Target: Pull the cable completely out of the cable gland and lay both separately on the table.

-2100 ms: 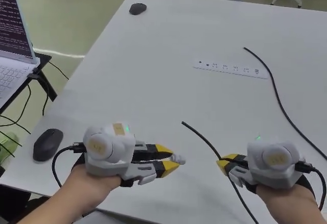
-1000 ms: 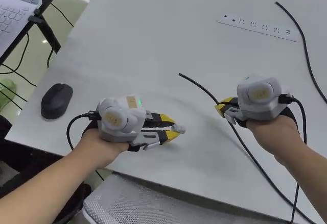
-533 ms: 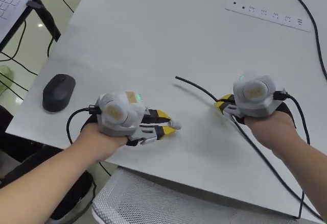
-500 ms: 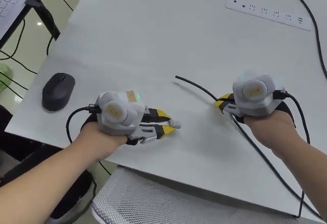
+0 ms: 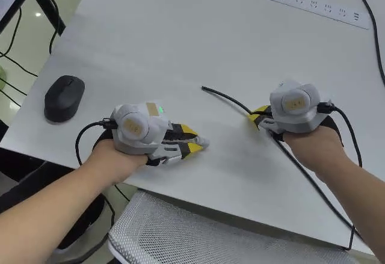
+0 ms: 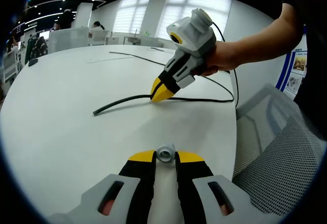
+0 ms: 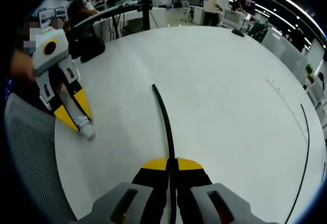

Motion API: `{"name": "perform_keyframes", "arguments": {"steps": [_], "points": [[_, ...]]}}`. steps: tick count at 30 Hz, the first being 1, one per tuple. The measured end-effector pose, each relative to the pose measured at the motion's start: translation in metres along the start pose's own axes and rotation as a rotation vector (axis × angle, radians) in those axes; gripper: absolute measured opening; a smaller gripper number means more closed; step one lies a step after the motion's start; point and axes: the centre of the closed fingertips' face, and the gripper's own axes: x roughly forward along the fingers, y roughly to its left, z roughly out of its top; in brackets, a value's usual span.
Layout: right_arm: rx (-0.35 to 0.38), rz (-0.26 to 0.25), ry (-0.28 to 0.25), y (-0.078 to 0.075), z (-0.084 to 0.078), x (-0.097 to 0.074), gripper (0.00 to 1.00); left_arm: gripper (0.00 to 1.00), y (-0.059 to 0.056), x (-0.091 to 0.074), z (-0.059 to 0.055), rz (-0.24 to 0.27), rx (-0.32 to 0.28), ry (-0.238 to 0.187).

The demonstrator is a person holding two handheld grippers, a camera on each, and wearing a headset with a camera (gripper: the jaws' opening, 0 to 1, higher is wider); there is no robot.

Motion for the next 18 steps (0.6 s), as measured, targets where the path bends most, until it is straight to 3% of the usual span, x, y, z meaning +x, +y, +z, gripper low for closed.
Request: {"name": "perform_keyframes", "arguments": {"steps": [18], "points": [[-0.033,-0.008,0.008,0.0030,0.0004,0.0040,0.00,0.15,0.0039,-0.0025,-0.0067,0.012,0.007,0.015]]}}
